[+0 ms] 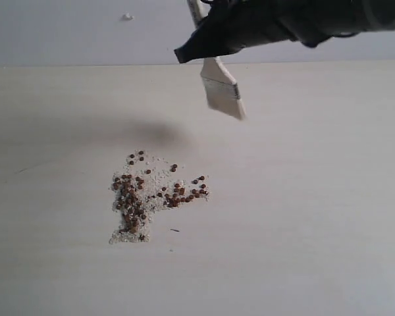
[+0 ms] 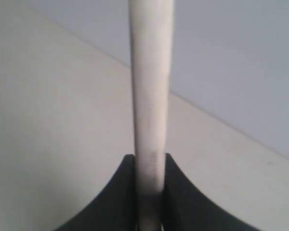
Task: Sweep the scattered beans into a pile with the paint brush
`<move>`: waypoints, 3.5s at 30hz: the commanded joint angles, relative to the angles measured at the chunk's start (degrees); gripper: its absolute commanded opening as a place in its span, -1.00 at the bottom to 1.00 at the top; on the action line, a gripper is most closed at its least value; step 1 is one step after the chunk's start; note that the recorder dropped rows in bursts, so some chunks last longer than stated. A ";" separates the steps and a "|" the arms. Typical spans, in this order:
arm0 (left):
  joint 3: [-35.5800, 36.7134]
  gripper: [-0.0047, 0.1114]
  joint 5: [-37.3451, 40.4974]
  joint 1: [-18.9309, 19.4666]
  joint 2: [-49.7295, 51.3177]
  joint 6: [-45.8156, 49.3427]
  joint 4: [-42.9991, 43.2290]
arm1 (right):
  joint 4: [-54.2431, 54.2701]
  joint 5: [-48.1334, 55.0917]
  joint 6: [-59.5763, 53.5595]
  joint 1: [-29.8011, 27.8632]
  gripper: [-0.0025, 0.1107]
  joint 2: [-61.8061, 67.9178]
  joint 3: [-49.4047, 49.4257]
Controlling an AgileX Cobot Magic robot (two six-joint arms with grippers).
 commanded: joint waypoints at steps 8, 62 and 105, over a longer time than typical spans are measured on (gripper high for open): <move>0.19 -0.92 -0.02 -0.35 -0.35 -0.18 -0.07 | -17.68 -43.59 23.25 10.03 -0.96 -0.82 27.36; 0.19 -0.92 -0.02 -0.35 -0.35 -0.18 -0.07 | -74.83 -41.24 53.94 11.94 -0.96 15.01 7.34; 0.19 -0.92 -0.02 -0.35 -0.35 -0.18 -0.07 | -89.72 -5.82 94.91 11.94 -0.96 -4.42 21.15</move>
